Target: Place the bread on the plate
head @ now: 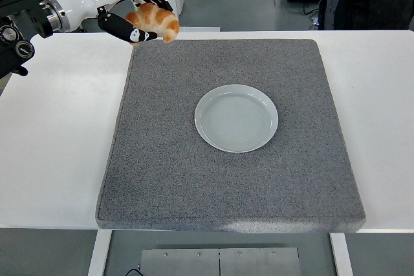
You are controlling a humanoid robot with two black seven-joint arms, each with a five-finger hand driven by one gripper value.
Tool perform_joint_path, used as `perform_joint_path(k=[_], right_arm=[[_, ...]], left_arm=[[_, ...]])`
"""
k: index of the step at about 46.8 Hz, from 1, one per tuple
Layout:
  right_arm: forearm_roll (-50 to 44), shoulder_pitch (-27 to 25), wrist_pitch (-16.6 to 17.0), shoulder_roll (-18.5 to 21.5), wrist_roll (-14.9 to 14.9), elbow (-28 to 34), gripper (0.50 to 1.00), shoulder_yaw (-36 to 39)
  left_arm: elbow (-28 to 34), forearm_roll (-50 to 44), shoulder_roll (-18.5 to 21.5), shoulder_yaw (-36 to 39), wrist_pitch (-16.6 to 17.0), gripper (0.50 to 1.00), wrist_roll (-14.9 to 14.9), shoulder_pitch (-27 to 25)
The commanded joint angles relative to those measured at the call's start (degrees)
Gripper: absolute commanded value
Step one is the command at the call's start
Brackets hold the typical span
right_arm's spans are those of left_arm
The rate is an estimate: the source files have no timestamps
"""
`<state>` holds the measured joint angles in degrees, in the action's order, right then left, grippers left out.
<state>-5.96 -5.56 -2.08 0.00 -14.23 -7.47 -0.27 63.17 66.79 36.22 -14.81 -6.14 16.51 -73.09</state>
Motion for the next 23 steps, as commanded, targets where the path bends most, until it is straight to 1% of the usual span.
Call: perform_joint_path(k=[1,9,14,23], right_arm=[[-0.01,0.02,0.05,0.0,0.0,0.0,1.0,0.0],[-0.01,0.02,0.05,0.0,0.0,0.0,1.0,0.0],[-0.01,0.02,0.05,0.0,0.0,0.0,1.0,0.0],[-0.01,-0.07,0.05,0.0,0.0,0.0,1.0,0.0]], left_arm=[[-0.07,0.01,-1.24,0.92,-0.01,0.5,0.01,-1.17],[-0.15,0.1,-5.36,1.27,0.07,0.5,-0.43,-1.96],[-0.77,0.27,-7.12,1.62,0.07,0.5,-0.78,-2.58],[-2.0,0.27,-10.2,4.52,0.25,0.5,-0.69,-4.34]])
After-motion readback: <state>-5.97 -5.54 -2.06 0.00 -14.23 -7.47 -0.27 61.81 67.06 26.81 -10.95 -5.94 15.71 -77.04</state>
